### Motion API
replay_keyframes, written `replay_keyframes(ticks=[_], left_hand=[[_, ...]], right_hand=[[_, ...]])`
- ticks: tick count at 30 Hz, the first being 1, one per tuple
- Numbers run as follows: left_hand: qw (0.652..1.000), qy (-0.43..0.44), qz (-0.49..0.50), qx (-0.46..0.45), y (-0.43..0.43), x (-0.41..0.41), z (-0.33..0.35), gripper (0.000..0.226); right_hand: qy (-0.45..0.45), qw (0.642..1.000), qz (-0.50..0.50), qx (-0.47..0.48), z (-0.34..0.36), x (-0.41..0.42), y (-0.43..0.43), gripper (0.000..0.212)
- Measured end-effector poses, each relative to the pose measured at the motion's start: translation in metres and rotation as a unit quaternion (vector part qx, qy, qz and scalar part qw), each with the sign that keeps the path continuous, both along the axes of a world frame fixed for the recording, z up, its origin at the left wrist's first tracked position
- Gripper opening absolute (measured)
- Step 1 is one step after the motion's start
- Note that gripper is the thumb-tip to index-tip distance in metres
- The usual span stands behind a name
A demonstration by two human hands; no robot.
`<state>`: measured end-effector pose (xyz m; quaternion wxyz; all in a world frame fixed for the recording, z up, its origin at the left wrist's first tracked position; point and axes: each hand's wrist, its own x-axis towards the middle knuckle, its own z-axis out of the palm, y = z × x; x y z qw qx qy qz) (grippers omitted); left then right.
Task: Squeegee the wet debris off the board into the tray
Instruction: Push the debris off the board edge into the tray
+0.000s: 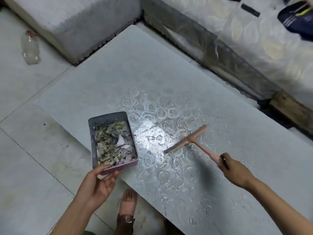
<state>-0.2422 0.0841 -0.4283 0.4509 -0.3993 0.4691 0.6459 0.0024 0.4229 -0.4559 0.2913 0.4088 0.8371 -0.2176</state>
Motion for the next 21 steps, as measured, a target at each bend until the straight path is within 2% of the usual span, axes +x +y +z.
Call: replay_keyframes(ticks=[5, 10, 14, 17, 21], left_hand=[[1.000, 0.006, 0.005, 0.001, 0.028, 0.022, -0.016, 0.002], [0.999, -0.004, 0.031, 0.006, 0.060, 0.048, -0.034, 0.031], [0.998, -0.012, 0.055, 0.029, 0.086, 0.067, -0.052, 0.043], [0.996, -0.007, 0.082, 0.029, 0.097, 0.076, -0.061, 0.035], [0.996, -0.002, 0.090, 0.018, 0.106, 0.081, -0.064, 0.029]], right_hand=[[0.000, 0.997, 0.033, 0.068, 0.001, 0.047, 0.071, 0.025], [-0.019, 0.996, 0.045, 0.074, -0.011, 0.079, 0.142, 0.018], [0.030, 0.992, 0.116, 0.049, -0.050, 0.043, 0.164, 0.011], [0.071, 0.972, 0.221, 0.023, -0.074, -0.008, 0.157, 0.012], [0.095, 0.944, 0.309, 0.067, -0.060, -0.042, 0.191, 0.024]])
